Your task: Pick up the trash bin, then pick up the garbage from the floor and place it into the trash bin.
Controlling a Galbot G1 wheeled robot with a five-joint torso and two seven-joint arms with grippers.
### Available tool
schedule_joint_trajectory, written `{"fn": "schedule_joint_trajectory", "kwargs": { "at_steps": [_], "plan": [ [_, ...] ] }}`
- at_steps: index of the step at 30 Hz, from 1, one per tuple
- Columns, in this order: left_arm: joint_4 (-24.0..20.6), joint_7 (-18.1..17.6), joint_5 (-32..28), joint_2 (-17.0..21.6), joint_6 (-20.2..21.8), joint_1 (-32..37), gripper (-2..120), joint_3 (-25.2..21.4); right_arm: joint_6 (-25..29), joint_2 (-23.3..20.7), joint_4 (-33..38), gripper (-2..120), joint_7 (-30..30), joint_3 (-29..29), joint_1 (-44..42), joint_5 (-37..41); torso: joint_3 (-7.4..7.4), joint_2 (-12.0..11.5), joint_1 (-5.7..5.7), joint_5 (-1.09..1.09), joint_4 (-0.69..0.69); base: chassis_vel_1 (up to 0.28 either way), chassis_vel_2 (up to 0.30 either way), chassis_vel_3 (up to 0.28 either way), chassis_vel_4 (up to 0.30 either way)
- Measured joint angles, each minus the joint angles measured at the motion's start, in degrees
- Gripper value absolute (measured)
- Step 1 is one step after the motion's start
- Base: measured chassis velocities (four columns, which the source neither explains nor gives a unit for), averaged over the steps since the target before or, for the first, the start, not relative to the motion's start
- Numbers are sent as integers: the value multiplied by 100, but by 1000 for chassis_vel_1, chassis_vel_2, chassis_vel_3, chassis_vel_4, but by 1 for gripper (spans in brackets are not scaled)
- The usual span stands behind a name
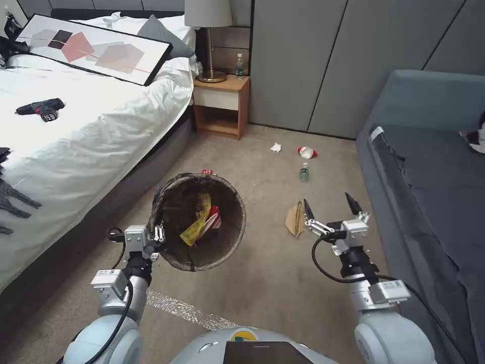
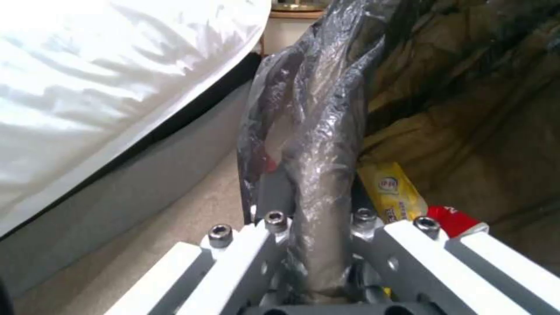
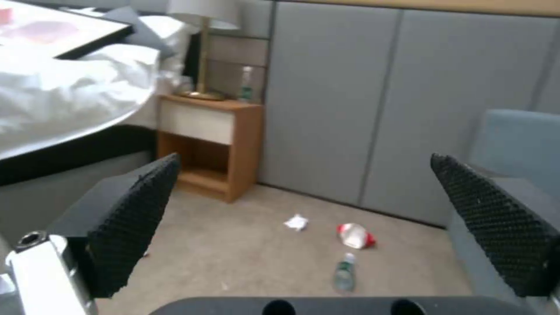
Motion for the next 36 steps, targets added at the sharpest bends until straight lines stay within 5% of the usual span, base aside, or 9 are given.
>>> {"fn": "schedule_joint_trajectory", "kwargs": {
  "at_steps": [8, 36],
  "plan": [
    [0, 69, 40, -12, -5, -6, 3, 19, 249, 353, -56, 100, 208, -1, -128, -260, 0, 0, 0, 0, 0, 0, 0, 0, 0],
    [26, 73, 61, -21, 9, -82, 3, 41, 55, 239, -92, 100, 225, 106, -54, -50, 1, 0, 0, 1, 0, -9, -10, -7, -11]
  ]
}}
